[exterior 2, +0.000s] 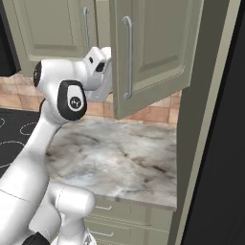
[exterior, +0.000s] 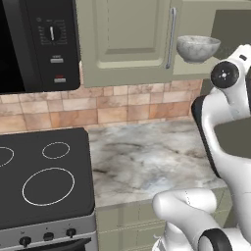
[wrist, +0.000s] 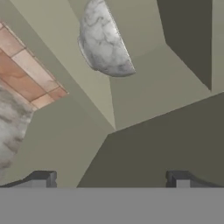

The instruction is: Move the bowls from the cabinet to the plates on the dining table.

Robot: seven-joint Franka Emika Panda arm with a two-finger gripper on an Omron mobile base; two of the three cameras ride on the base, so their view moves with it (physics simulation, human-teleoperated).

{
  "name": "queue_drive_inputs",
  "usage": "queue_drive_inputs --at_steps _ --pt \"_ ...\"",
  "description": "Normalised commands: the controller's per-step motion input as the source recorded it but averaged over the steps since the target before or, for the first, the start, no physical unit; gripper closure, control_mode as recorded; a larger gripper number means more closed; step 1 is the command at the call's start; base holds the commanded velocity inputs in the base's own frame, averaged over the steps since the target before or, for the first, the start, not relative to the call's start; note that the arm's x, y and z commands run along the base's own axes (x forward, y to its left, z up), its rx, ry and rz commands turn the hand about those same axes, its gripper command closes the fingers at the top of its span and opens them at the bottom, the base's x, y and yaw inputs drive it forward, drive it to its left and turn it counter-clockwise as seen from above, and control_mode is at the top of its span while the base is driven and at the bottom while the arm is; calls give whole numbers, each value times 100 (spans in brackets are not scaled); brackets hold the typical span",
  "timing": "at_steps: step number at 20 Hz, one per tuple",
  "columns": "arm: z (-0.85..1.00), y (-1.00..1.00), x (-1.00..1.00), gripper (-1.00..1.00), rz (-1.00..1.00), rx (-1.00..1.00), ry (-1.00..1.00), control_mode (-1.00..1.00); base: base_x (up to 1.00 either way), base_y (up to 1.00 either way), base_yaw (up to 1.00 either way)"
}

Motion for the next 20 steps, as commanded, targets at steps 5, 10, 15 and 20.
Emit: queue_drive_inputs --at_steps 5,10,15,20 --pt "0 -90 0 -100 0 0 -1 -100 0 0 0" --pt "0 -92 0 -100 0 0 -2 -100 0 0 0" --pt "0 -82 -1 -100 0 0 -3 -100 0 0 0" --pt "0 -68 0 -100 0 0 -2 -100 0 0 0"
